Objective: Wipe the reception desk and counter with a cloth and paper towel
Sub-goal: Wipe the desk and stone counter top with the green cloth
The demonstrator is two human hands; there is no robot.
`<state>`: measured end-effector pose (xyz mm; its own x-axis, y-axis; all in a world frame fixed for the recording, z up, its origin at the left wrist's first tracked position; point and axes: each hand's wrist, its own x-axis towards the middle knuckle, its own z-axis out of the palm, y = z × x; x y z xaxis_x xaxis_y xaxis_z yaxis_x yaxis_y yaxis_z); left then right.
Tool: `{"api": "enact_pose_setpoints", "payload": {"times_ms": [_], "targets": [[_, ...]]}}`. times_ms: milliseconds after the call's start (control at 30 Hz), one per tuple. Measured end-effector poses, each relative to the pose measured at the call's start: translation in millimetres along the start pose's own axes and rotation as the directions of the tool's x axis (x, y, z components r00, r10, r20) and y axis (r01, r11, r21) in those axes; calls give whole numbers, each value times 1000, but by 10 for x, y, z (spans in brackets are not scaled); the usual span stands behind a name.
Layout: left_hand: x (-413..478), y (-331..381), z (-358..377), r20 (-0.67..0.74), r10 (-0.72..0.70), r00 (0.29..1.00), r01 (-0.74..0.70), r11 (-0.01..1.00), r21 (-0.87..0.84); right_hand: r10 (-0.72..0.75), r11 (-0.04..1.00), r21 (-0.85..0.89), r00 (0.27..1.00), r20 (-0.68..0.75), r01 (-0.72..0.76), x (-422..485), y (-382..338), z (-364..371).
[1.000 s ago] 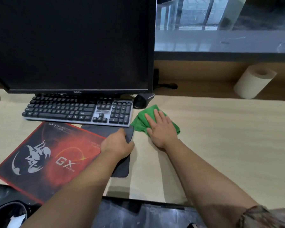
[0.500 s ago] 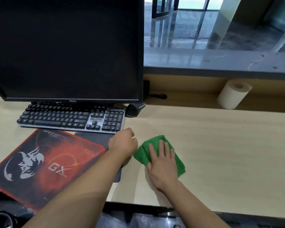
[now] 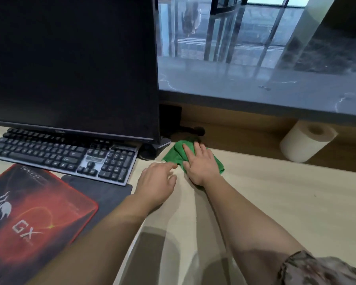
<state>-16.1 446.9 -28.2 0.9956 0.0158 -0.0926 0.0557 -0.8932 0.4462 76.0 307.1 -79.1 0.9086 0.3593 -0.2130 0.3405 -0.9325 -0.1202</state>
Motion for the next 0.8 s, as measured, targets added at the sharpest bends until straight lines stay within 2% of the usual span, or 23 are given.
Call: {"api": "enact_pose_setpoints", "payload": {"times_ms": [100, 267, 333, 467, 567, 700, 800], "targets": [[191, 213, 129, 9, 17, 1000, -17, 1000, -19, 56, 998, -17, 998, -5, -56, 71, 392, -73], [391, 638, 236, 39, 12, 999, -12, 1000, 1, 243, 970, -21, 969, -32, -244, -284, 1083, -88], [448, 822, 266, 42, 12, 999, -12, 1000, 4, 301, 954, 28, 952, -55, -300, -497, 1151, -23], [514, 1071, 334, 19, 29, 999, -29, 999, 24, 392, 917, 99, 919, -44, -386, -884, 850, 104], [559, 1129, 348, 1, 19, 1000, -19, 1000, 19, 314, 947, 90, 948, -44, -309, -902, 662, 118], [592, 1042, 404, -47, 28, 999, -26, 999, 42, 61, 997, 54, 998, -27, -59, -367, 837, -49], [548, 927, 517, -43, 17, 999, -15, 999, 29, 28, 998, 55, 1000, 10, -28, 76, 1168, -217]]}}
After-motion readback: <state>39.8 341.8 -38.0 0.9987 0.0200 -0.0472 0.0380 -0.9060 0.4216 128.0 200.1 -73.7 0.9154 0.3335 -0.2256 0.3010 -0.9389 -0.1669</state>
